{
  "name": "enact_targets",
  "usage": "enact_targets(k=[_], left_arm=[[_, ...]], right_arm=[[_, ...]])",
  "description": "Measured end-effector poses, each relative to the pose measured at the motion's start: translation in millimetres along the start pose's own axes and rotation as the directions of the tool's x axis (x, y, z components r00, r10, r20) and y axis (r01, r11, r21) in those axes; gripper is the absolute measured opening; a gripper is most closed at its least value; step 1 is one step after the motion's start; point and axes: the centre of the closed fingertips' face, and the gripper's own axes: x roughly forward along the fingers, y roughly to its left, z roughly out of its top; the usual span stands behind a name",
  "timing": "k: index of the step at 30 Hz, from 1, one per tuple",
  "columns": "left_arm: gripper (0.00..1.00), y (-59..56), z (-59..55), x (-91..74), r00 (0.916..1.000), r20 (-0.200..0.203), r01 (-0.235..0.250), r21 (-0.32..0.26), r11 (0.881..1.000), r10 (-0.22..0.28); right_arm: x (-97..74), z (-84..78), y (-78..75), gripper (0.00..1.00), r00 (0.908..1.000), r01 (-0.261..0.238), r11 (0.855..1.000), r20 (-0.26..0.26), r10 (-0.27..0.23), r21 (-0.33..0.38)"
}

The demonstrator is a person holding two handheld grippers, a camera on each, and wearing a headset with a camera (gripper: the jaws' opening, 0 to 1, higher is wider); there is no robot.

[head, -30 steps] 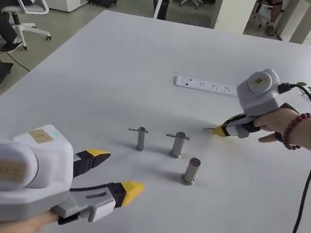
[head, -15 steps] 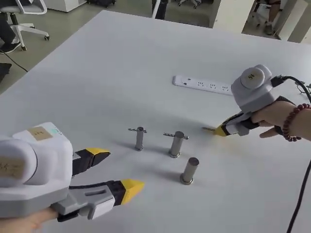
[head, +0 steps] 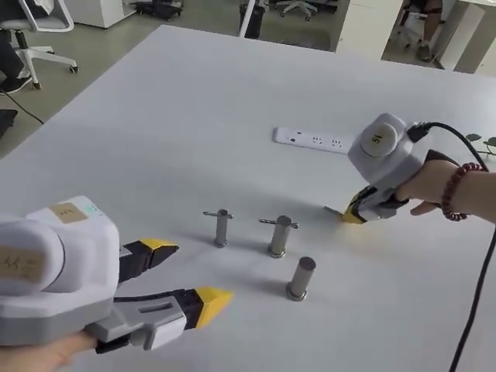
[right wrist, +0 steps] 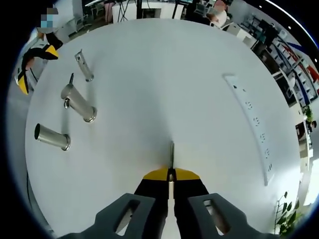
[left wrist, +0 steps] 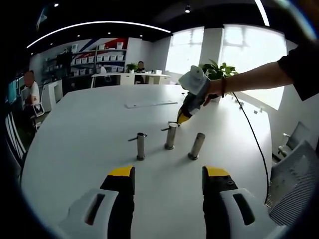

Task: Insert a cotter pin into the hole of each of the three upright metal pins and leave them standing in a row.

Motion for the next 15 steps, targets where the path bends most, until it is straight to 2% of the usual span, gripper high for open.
enact_targets(k=[6,8,15], left_arm=[[0.54,0.5,2.1,-0.2,1.0000,-0.003,0.005,0.007,1.000,-0.005],[0.54,-0.4,3.3,0.2,1.0000,-0.002,0.007,0.007,1.000,-0.007],[0.53,-3.9,12.6,-0.3,0.9998,0.007,0.017,0.023,1.000,-0.018]], right_arm=[[-7.7,7.2,-1.4,0.00,0.9996,0.016,1.000,0.022,-0.015,-0.024],[-7.1,9.2,-7.1,0.00,0.9995,0.016,0.999,0.029,-0.015,-0.031],[-30.0,27.0,8.1,0.00,0.9963,0.020,0.995,0.085,-0.012,-0.095]])
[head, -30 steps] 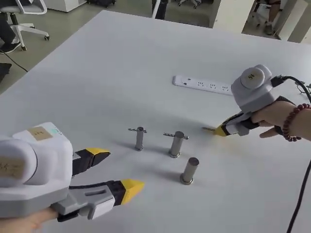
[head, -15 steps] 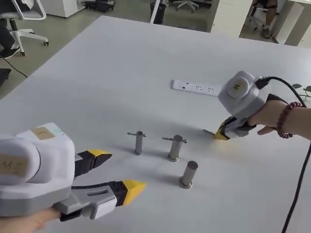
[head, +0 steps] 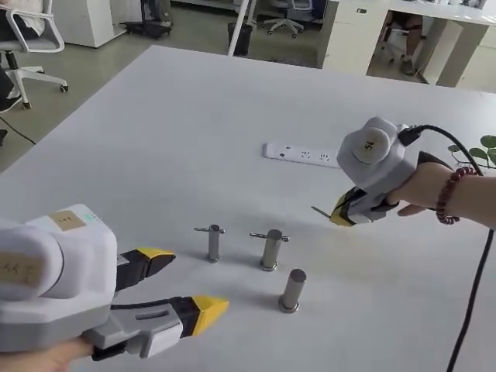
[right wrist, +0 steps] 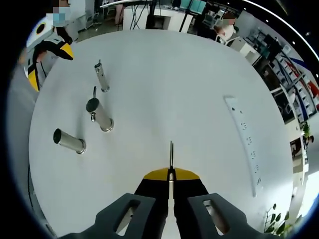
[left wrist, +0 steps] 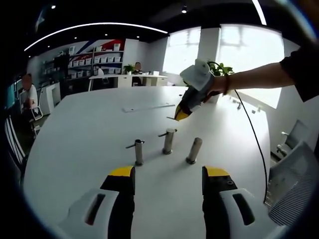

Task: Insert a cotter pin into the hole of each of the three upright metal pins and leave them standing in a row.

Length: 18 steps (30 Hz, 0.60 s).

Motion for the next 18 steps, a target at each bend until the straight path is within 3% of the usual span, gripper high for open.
enact_targets(k=[9,18], left_arm=[[0.51,-6.8,12.5,1.2,0.9997,-0.003,0.025,0.026,0.999,-0.025],[0.50,-13.1,31.0,-0.4,0.9992,0.020,0.034,0.043,0.998,-0.034]], right_arm=[[-30.0,31.2,29.8,0.00,0.9966,-0.020,0.995,0.078,0.027,-0.096],[-55.9,56.0,75.2,0.00,0.9877,-0.055,0.973,0.131,0.086,-0.224]])
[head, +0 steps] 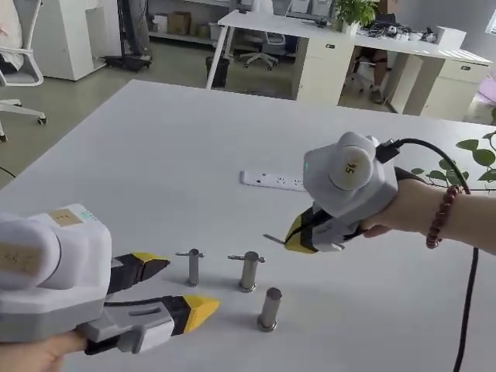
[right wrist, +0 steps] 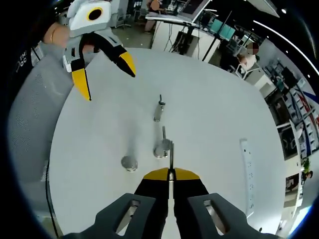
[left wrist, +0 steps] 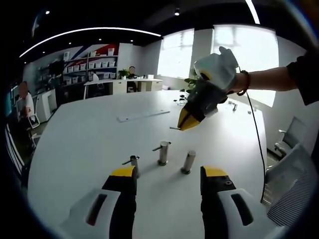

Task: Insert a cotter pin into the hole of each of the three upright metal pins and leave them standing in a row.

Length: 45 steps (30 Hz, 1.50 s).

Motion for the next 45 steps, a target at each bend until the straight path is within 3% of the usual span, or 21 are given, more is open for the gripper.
enact_targets(k=[7,12,21,26,30,45], left_arm=[[0.47,-8.9,9.3,-0.8,0.9997,0.003,0.024,-0.016,1.000,-0.024],[0.43,-17.6,6.8,0.5,0.9983,-0.028,0.052,-0.012,0.999,-0.052],[0.35,-27.9,5.6,4.0,0.9944,-0.043,0.093,-0.083,0.992,-0.097],[0.29,-28.5,10.4,8.4,0.9928,-0.026,0.112,-0.150,0.982,-0.117],[0.23,-31.4,12.9,11.5,0.9901,-0.016,0.133,-0.213,0.968,-0.139],[0.07,-46.2,10.2,21.2,0.9804,-0.014,0.183,-0.306,0.934,-0.197]], right_arm=[[-8.6,25.0,28.5,0.00,0.9985,-0.030,0.996,0.042,0.034,-0.089],[-12.0,36.3,45.2,0.00,0.9963,-0.050,0.990,0.063,0.059,-0.129],[-16.6,44.2,59.4,0.00,0.9944,-0.058,0.981,0.076,0.073,-0.184],[-15.9,45.4,64.1,0.00,0.9942,-0.057,0.978,0.078,0.074,-0.200],[-15.3,45.6,67.4,0.00,0.9943,-0.055,0.976,0.078,0.073,-0.209],[-13.3,47.1,76.6,0.00,0.9928,-0.056,0.976,0.092,0.077,-0.211]])
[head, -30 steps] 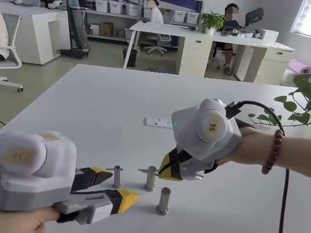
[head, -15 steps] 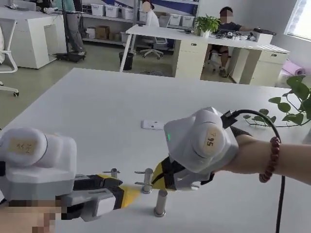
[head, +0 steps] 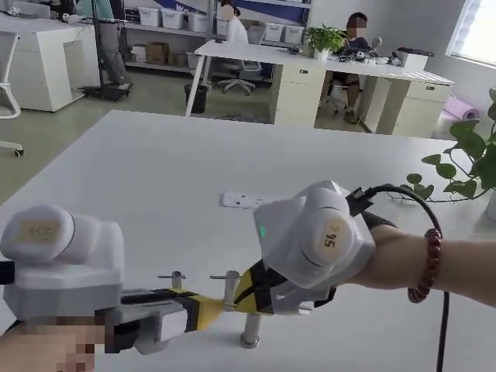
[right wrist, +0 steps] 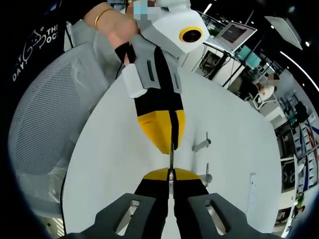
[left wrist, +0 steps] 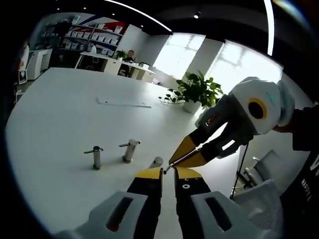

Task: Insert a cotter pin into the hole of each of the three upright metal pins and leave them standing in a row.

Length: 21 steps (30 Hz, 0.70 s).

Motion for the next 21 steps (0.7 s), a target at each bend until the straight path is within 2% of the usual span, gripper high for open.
enact_targets(k=[6,12,15,18,21], left_arm=[[0.04,2.0,-1.9,0.5,1.0000,0.007,-0.001,-0.032,0.999,0.001],[0.02,2.2,-7.4,0.6,1.0000,-0.005,0.000,-0.066,0.998,0.000],[0.02,1.3,-8.1,0.0,1.0000,0.003,0.005,-0.074,0.997,-0.005],[0.01,1.3,-7.9,-0.6,0.9995,0.024,0.020,-0.114,0.993,-0.018],[0.01,1.4,-7.9,-0.8,0.9993,0.032,0.022,-0.128,0.992,-0.018]], right_arm=[[1.6,0.1,0.8,0.00,1.0000,0.004,1.000,0.004,-0.004,0.002],[4.1,-0.3,2.1,0.00,1.0000,0.004,1.000,-0.001,-0.004,-0.002],[4.6,-0.1,2.2,0.00,1.0000,0.007,1.000,-0.001,-0.007,-0.001],[4.8,-0.1,1.7,0.00,0.9999,0.011,1.000,-0.003,-0.011,-0.002],[4.9,-0.1,1.4,0.00,0.9999,0.014,1.000,0.001,-0.014,0.011]])
